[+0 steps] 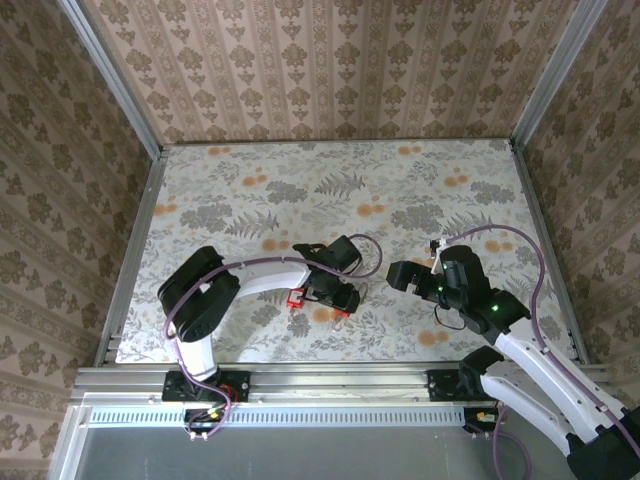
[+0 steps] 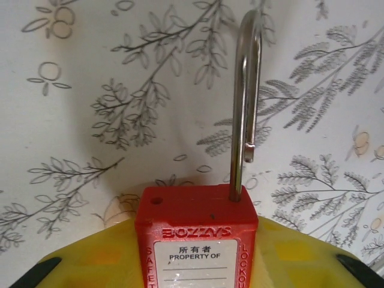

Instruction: Unlock with the key

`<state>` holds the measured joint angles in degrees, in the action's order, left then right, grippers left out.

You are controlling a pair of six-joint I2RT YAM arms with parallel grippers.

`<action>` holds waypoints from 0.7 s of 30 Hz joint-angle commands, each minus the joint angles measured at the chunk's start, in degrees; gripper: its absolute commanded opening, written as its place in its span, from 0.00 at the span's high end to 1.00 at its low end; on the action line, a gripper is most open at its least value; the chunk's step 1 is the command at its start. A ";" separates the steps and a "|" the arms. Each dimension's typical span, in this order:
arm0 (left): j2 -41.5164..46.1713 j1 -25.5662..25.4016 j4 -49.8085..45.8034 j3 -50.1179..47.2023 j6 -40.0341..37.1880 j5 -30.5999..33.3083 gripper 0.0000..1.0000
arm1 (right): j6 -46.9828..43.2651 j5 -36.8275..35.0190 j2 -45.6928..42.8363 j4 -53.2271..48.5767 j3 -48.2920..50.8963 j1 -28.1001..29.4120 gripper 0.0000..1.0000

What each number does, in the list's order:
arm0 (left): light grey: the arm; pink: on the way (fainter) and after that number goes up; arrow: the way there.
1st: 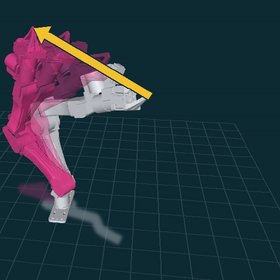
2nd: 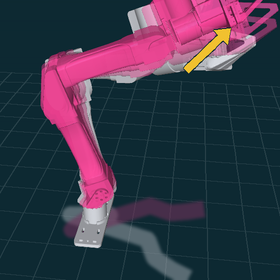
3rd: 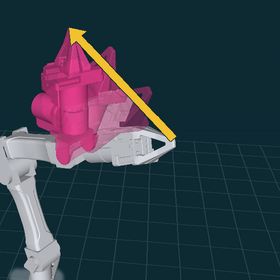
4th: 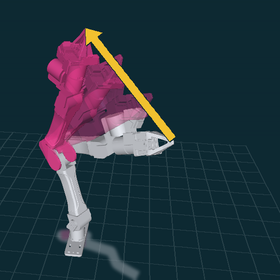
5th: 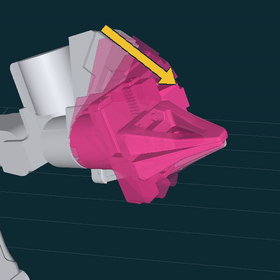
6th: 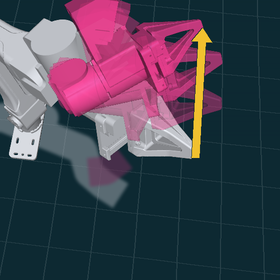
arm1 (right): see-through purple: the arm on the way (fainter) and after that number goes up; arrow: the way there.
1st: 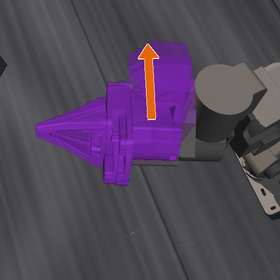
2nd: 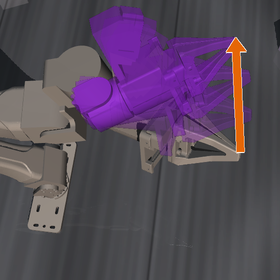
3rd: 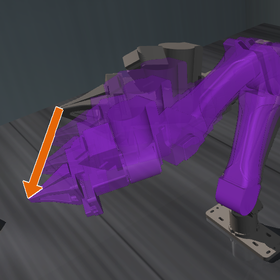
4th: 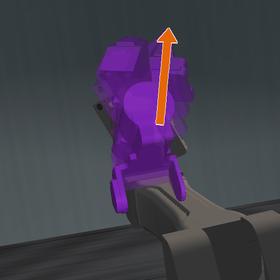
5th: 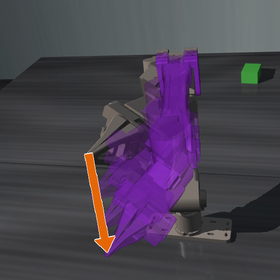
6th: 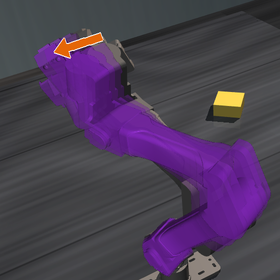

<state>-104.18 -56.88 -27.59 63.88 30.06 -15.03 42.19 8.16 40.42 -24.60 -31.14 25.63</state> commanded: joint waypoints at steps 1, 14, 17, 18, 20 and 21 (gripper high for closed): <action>-0.91 1.09 -4.97 1.95 0.59 0.31 1.00 | 0.26 0.91 -1.15 -0.09 0.59 -0.31 0.02; -5.95 0.54 -15.78 9.59 7.88 12.78 0.76 | 1.22 1.19 -5.11 -1.94 1.10 -0.31 0.01; -5.04 -0.38 -15.43 10.37 8.53 11.66 0.53 | 1.49 1.26 -6.51 -2.75 1.88 -0.31 0.00; -4.65 -0.52 -15.41 10.48 8.88 11.24 0.47 | 1.49 1.12 -6.79 -3.13 2.02 -0.31 0.00; -3.17 -0.77 -14.86 10.46 9.74 10.26 0.35 | 1.27 0.51 -7.41 -4.31 2.04 -0.39 0.00; -2.25 -0.73 -14.46 10.20 10.19 9.82 0.30 | 1.30 0.09 -7.70 -4.84 1.89 -0.40 0.00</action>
<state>-108.99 -57.21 -40.58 72.62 37.93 -4.73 42.87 8.58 34.00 -26.74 -29.71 25.63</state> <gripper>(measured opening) 0.676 0.999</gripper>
